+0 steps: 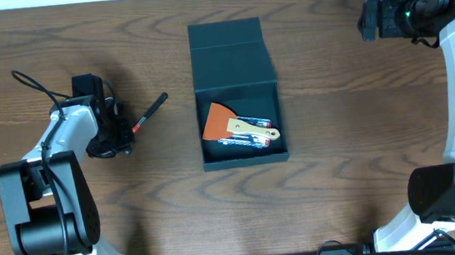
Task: Pack container
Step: 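Lower the left gripper onto the hammer handle and close, then lift the hammer with the left gripper and carry it into the box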
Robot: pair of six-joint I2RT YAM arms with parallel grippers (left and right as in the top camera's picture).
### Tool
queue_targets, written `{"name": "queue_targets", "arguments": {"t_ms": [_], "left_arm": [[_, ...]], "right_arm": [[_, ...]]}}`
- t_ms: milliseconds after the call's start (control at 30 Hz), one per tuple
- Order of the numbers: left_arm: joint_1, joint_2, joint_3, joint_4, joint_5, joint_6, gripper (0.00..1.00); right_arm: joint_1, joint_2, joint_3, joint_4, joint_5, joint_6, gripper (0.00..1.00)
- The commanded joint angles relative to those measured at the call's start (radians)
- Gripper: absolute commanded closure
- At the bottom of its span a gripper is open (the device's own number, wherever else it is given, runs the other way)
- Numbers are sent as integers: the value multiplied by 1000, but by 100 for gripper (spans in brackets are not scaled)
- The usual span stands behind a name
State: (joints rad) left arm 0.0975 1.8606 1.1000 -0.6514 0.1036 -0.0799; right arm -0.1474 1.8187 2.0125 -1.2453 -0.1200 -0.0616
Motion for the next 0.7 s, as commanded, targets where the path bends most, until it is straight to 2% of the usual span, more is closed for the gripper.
{"name": "queue_targets", "arguments": {"t_ms": [0,267,433,667], "left_arm": [[3,42,-13,6,-34,-9,94],[3,42,-13,6,-56,-11,94],[3,42,-12,6,-127,-10,94],[5,42,-11,6,-122,-14,94]], "right_arm": [[-3,3,-8,-4,-7,-7,1],[-3,3,-8,-4,-7,-7,1],[-3,3,-8,-4,-7,-7,1],[-3,3,-8,-4,-7,-7,1]]}}
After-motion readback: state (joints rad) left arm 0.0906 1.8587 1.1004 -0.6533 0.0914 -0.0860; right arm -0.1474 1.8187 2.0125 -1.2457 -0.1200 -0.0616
